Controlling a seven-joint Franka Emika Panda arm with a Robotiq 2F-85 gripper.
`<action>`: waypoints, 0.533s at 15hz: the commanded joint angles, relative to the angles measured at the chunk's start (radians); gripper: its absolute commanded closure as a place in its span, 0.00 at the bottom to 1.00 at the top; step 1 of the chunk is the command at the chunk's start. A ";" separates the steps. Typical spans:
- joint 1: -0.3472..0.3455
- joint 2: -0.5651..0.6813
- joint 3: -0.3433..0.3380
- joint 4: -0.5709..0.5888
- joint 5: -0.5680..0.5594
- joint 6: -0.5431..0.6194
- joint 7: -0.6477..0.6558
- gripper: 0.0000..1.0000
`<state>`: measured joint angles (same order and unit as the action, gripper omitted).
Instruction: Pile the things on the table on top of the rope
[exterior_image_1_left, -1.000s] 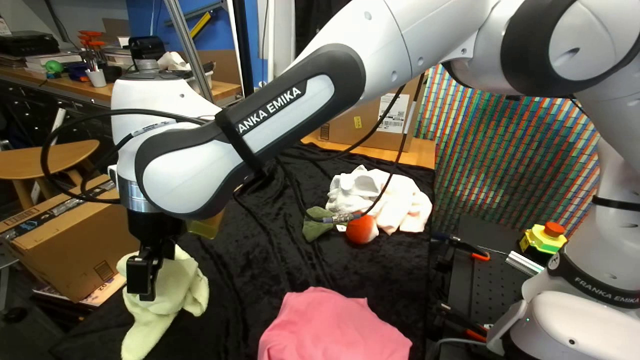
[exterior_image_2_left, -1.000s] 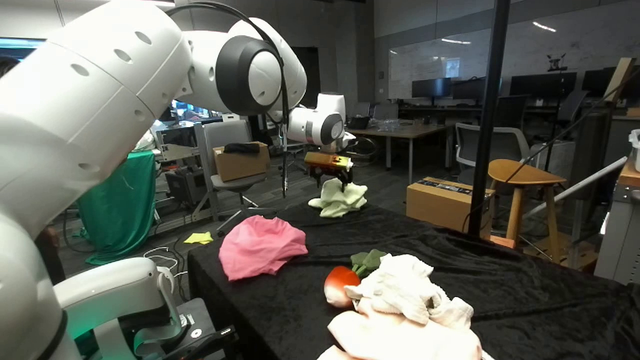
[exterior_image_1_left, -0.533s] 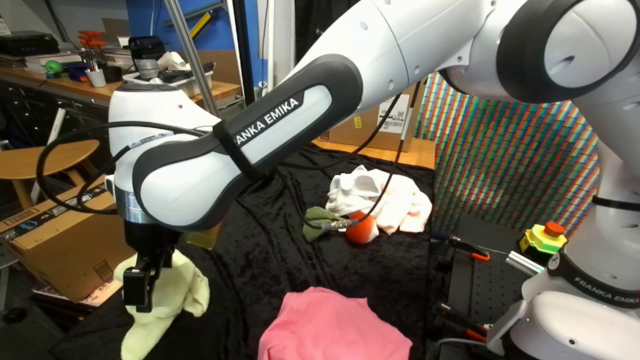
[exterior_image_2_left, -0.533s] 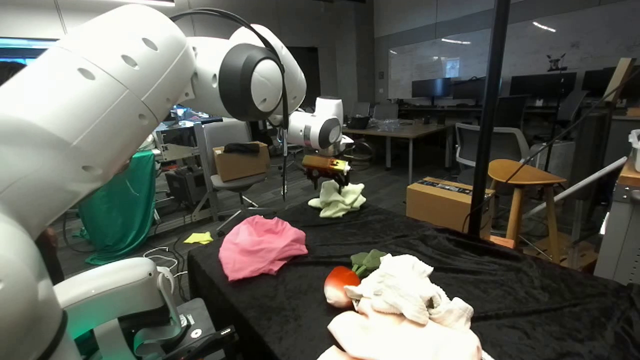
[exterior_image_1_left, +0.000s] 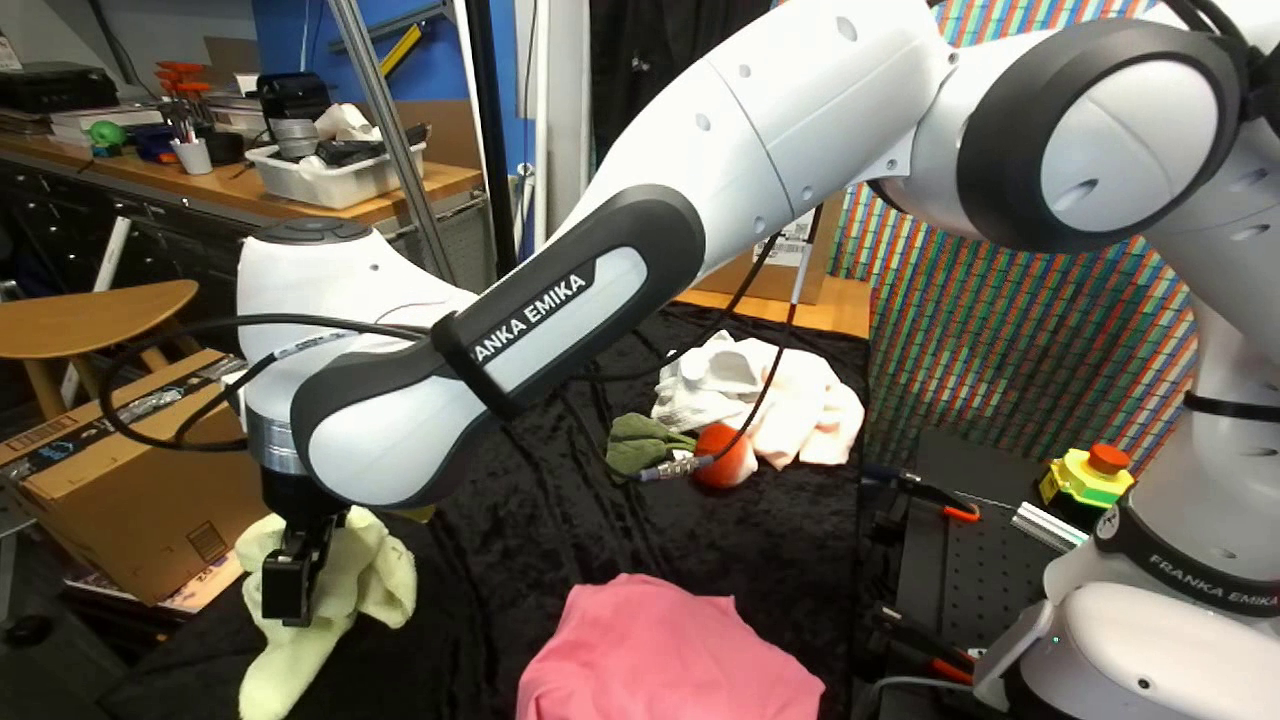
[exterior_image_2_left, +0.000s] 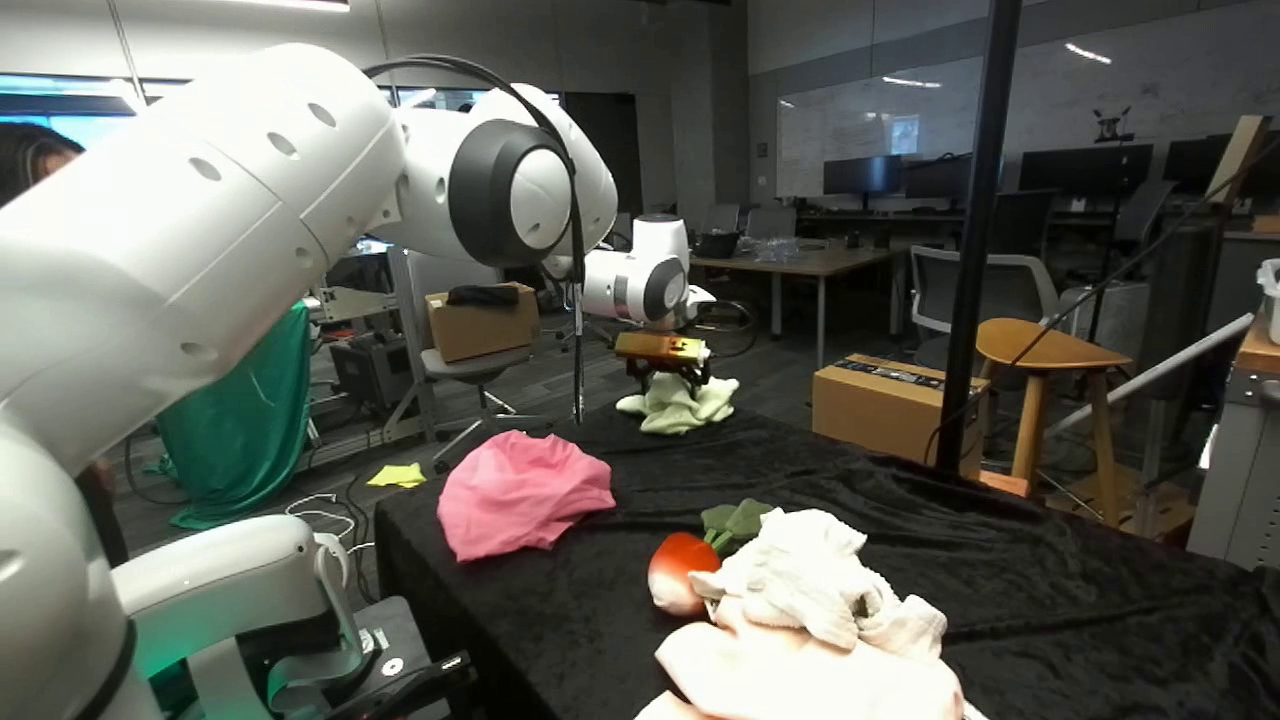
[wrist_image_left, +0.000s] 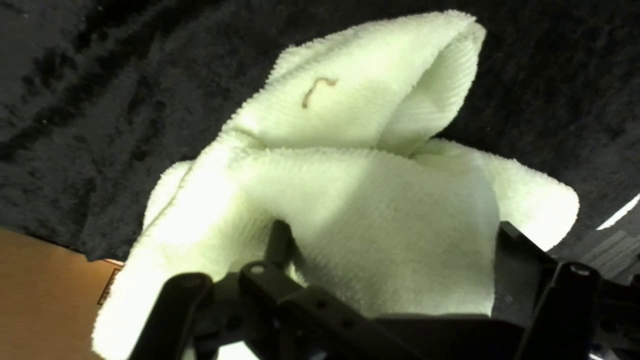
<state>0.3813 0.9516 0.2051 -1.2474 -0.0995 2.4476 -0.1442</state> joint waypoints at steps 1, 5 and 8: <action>0.022 0.043 -0.032 0.064 -0.034 0.004 0.005 0.00; 0.015 0.039 -0.030 0.066 -0.043 -0.007 -0.008 0.34; 0.013 0.037 -0.031 0.069 -0.047 -0.002 -0.007 0.58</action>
<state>0.3873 0.9700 0.1811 -1.2240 -0.1356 2.4469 -0.1448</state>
